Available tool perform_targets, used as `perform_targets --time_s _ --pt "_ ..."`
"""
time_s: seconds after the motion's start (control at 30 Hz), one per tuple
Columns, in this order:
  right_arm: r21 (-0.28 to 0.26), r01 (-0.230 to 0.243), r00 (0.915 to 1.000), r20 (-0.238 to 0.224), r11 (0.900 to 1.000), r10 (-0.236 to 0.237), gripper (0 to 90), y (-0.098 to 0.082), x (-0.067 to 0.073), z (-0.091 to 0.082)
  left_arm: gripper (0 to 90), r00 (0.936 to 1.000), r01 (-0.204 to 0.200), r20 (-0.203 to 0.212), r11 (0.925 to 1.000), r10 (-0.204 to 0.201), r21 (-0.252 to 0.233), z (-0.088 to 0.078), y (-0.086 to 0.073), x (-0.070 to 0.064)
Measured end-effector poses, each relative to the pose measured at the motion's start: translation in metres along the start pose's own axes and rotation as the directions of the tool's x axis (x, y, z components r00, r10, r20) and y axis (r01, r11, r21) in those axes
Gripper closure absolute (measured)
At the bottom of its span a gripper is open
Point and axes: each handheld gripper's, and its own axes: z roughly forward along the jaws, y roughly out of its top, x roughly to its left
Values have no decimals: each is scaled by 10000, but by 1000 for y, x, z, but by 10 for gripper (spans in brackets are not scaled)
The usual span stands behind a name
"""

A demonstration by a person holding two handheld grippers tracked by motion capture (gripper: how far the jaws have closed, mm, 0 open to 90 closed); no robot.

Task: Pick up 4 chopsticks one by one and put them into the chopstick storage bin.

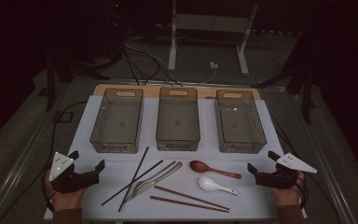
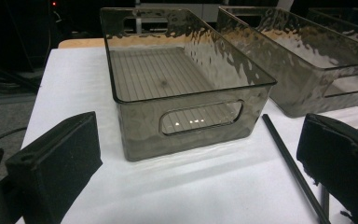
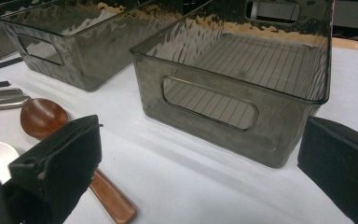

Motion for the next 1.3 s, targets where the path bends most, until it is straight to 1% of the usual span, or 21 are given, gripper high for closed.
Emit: perform_targets --time_s 0.17,0.27,0.37,0.4,0.43,0.53,0.63,0.7,0.8,0.97,1.07,1.2,1.3 --pt "70 63 10000 36 10000 -63 0 0 1 2 7 9998 -4 -211 9998 8 199 0 1 0" --pt "114 26 9999 97 9999 -27 0 0 0 2 7 9995 51 -309 9994 -40 341 0 5 -3" --pt "94 -38 9999 140 9999 36 0 -1 0 2 8 9994 -98 -327 9984 116 563 1 11 -7" --pt "94 -63 9999 148 9999 62 0 -1 -1 2 8 9994 -198 -260 9973 217 703 3 16 -10" --pt "94 -63 9999 148 9999 62 0 -1 -1 2 8 9994 -198 -260 9973 217 703 3 16 -10" --pt "110 -123 9998 145 9999 122 0 -1 -1 2 8 9991 -389 -153 9939 406 1030 8 21 -14" --pt "128 -157 9998 158 9998 155 0 -1 -1 2 8 9982 -599 52 9901 597 1268 12 26 -18" --pt "138 -126 9997 188 9998 124 0 -1 -1 2 8 9973 -710 284 9866 675 1466 14 30 -20" --pt "145 -191 9996 230 9997 188 0 -2 -2 2 8 9950 -955 441 9799 891 1752 18 35 -24" --pt "137 -203 9995 247 9997 199 0 -2 -3 1 8 9925 -1178 559 9705 1084 2105 26 41 -29" --pt "147 -229 9994 265 9996 225 0 -2 -3 1 8 9906 -1312 693 9630 1180 2352 31 44 -33" --pt "130 -255 9993 286 9996 251 0 -2 -3 1 8 9886 -1414 878 9543 1223 2632 38 46 -38" --pt "130 -275 9992 294 9995 271 0 -2 -3 1 8 9860 -1573 992 9438 1338 2908 44 46 -43"
